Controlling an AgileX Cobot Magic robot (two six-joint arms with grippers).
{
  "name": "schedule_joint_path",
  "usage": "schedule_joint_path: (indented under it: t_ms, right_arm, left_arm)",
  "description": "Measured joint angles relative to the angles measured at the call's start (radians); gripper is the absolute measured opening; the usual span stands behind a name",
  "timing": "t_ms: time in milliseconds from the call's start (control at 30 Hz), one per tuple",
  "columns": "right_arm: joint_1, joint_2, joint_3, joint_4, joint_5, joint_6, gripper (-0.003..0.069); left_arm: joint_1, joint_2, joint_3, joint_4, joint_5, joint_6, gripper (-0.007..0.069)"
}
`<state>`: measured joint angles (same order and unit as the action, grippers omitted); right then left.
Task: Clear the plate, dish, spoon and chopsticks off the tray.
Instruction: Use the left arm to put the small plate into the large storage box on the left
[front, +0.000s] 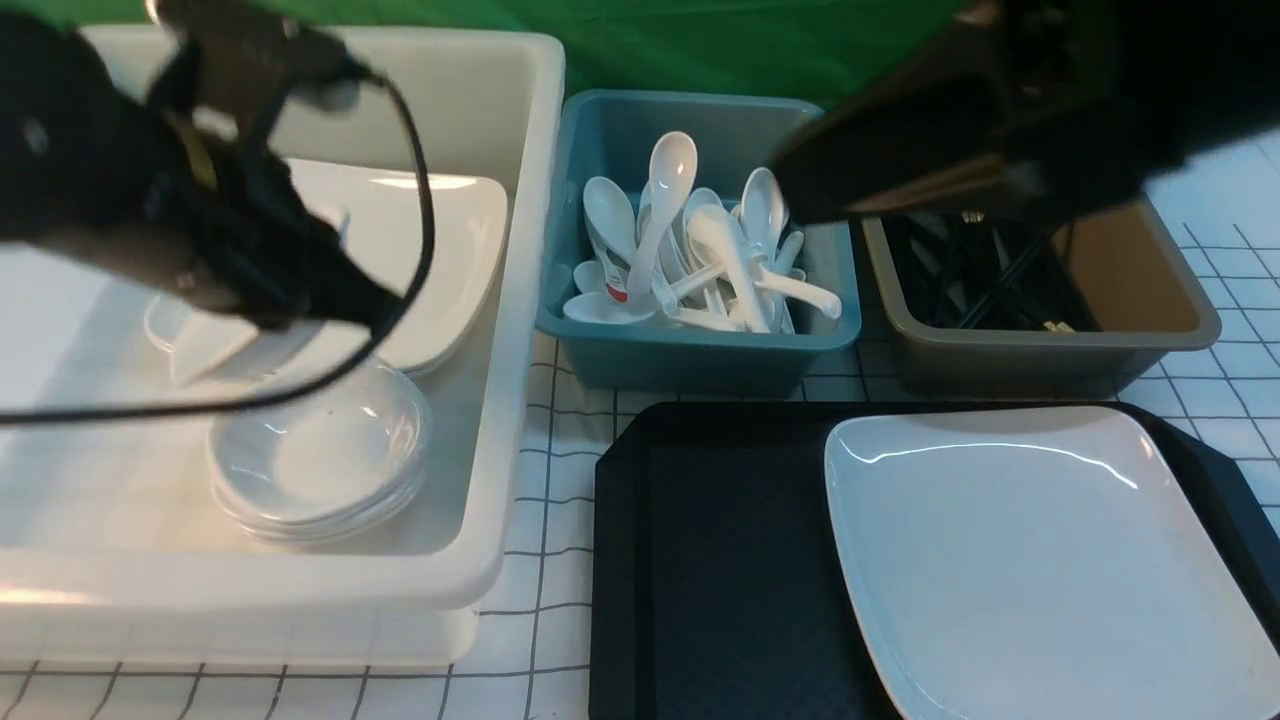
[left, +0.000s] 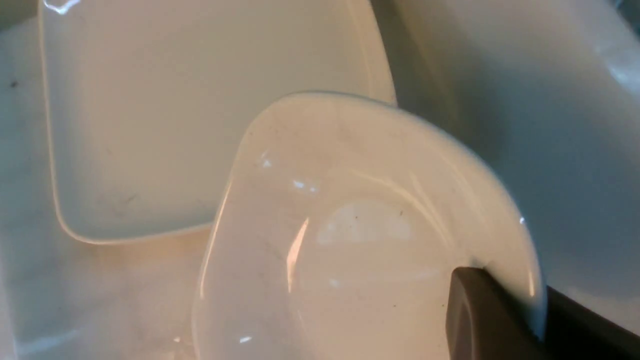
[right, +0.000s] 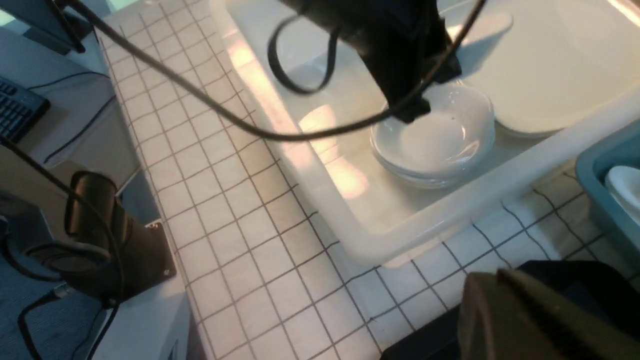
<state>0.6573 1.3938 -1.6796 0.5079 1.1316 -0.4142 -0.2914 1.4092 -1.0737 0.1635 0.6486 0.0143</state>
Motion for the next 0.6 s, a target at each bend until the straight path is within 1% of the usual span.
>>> schedule_joint_path:
  t_ms: [200,300,400,467,533,567,600]
  right_arm:
    - [0.01,0.13,-0.165,-0.036,0.051,0.046,0.0002]
    - [0.011,0.154,-0.2,-0.038,0.074,0.048,0.0002]
    - [0.011,0.158,-0.205,-0.039,0.083,0.048,0.0002]
    - [0.011,0.158,-0.209,-0.053,0.086,0.048,0.0002]
    - [0.011,0.156,-0.212,-0.084,0.086,0.05,0.0002]
    - [0.011,0.151,-0.212,-0.119,0.086,0.06,0.0003]
    - [0.011,0.144,-0.212,-0.163,0.086,0.074,0.0006]
  left_arm:
    - [0.0,0.066,0.127,0.028,-0.122,0.001,0.0017]
    - [0.0,0.101,0.134,0.024,-0.152,0.002,0.0044]
    - [0.0,0.124,0.135,0.009,-0.159,0.003,0.0128]
    - [0.0,0.127,0.135,-0.004,-0.157,0.003,0.0209]
    - [-0.001,0.12,0.132,-0.022,-0.142,0.003,0.0296]
    - [-0.006,0.111,0.122,-0.04,-0.126,0.003,0.035]
    - [-0.013,0.099,0.109,-0.054,-0.109,0.003,0.0388]
